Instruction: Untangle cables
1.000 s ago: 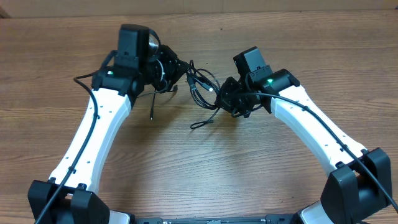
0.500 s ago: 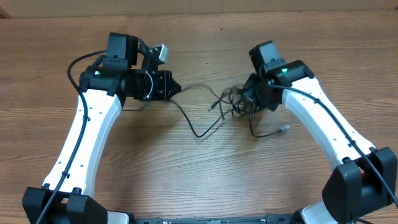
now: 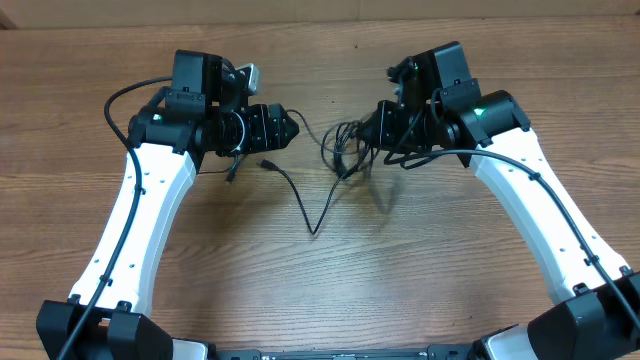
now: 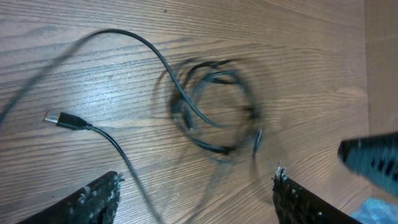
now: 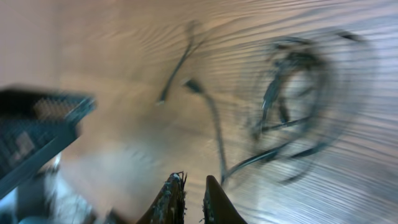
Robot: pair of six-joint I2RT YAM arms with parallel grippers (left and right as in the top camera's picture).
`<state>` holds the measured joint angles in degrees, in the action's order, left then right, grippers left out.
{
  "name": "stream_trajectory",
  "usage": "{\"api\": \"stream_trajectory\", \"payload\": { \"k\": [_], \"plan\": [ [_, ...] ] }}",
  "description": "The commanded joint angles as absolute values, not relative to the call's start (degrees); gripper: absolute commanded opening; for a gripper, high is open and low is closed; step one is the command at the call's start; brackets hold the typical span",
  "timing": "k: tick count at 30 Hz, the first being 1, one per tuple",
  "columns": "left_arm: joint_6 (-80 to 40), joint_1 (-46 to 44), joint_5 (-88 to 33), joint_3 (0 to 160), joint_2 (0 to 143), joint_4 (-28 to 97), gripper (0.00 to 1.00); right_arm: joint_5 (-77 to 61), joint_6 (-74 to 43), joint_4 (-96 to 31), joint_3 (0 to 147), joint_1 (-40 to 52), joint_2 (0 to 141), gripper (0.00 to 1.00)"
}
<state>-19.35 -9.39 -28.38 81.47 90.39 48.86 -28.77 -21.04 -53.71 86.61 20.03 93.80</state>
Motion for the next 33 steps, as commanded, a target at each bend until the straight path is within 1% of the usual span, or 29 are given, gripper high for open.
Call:
{"api": "stream_trajectory", "payload": {
  "k": [1, 2, 3, 4, 5, 6, 7, 8, 9, 10, 11, 13, 17, 19, 20, 21, 22, 25, 31, 33],
  "plan": [
    [-22.4, -9.8, -27.7, 82.3, 90.9, 48.2, 0.71, -38.5, -11.7, -53.4, 88.1, 20.2, 92.7, 0.11],
    [-23.3, -9.8, -27.6, 82.3, 90.9, 48.1, 0.68, -38.7, -11.4, -53.3, 88.1, 19.9, 92.7, 0.15],
    [-23.4, -9.8, -27.6, 82.3, 90.9, 48.1, 0.69, -38.7, -11.4, -53.2, 88.1, 19.6, 92.7, 0.21],
    [-23.4, -9.8, -27.6, 82.3, 90.9, 48.1, 0.73, -38.6, -11.4, -53.1, 88.1, 19.3, 92.7, 0.26],
    [-23.4, -9.8, -27.6, 82.3, 90.9, 48.1, 0.76, -38.2, -11.5, -53.2, 88.1, 19.0, 92.7, 0.34],
    [-23.4, -9.8, -27.7, 82.3, 90.9, 48.1, 0.76, -36.8, -11.5, -53.5, 88.1, 18.4, 92.7, 0.42],
    [-23.4, -9.8, -27.7, 82.3, 91.0, 48.1, 0.76, -35.7, -11.6, -53.8, 88.1, 18.0, 92.7, 0.48],
    [-23.4, -10.1, -27.0, 82.3, 91.3, 47.7, 0.72, -33.5, -12.3, -54.8, 88.1, 16.6, 92.7, 0.63],
    [-23.4, -10.5, -25.9, 82.3, 91.5, 47.7, 0.68, -33.2, -12.2, -55.7, 88.2, 15.5, 92.6, 0.71],
    [-23.5, -11.0, -24.5, 82.3, 92.0, 47.7, 0.64, -33.1, -12.2, -56.6, 88.4, 14.1, 92.4, 0.77],
    [-24.2, -11.5, -23.2, 82.3, 92.4, 47.9, 0.6, -33.1, -12.2, -57.5, 88.7, 12.6, 92.2, 0.8],
    [-27.2, -12.9, -21.3, 82.3, 93.8, 48.2, 0.54, -33.1, -13.0, -59.4, 89.6, 9.0, 91.7, 0.83],
    [-34.4, -17.2, -21.3, 82.3, 98.2, 47.0, 0.53, -33.6, -20.6, -61.0, 90.1, 2.1, 90.8, 0.84],
    [-36.7, -19.6, -19.9, 82.3, 100.9, 45.3, 0.51, -33.5, -22.7, -62.9, 90.1, 0.4, 90.9, 0.85],
    [-37.9, -20.3, -18.9, 82.3, 101.9, 44.8, 0.5, -33.5, -22.7, -63.8, 90.1, 0.2, 90.9, 0.85],
    [-40.5, -21.4, -17.4, 82.3, 103.6, 44.2, 0.5, -33.3, -22.5, -65.0, 90.1, 0.0, 90.9, 0.88],
    [-44.7, -22.3, -16.4, 82.3, 105.5, 44.1, 0.49, -32.5, -22.5, -66.6, 90.1, 0.0, 90.9, 0.89],
    [-50.9, -23.3, -16.1, 82.3, 109.5, 43.4, 0.49, -29.3, -22.5, -69.2, 90.1, 0.0, 90.9, 0.91],
    [-53.6, -23.3, -16.1, 82.3, 115.1, 35.5, 0.45, -27.9, -22.5, -70.4, 90.1, 0.0, 90.9, 0.91],
    [-53.6, -23.3, -16.1, 82.3, 116.7, 32.2, 0.41, -27.9, -22.5, -70.4, 90.1, 0.0, 90.9, 0.91]
  ]
}}
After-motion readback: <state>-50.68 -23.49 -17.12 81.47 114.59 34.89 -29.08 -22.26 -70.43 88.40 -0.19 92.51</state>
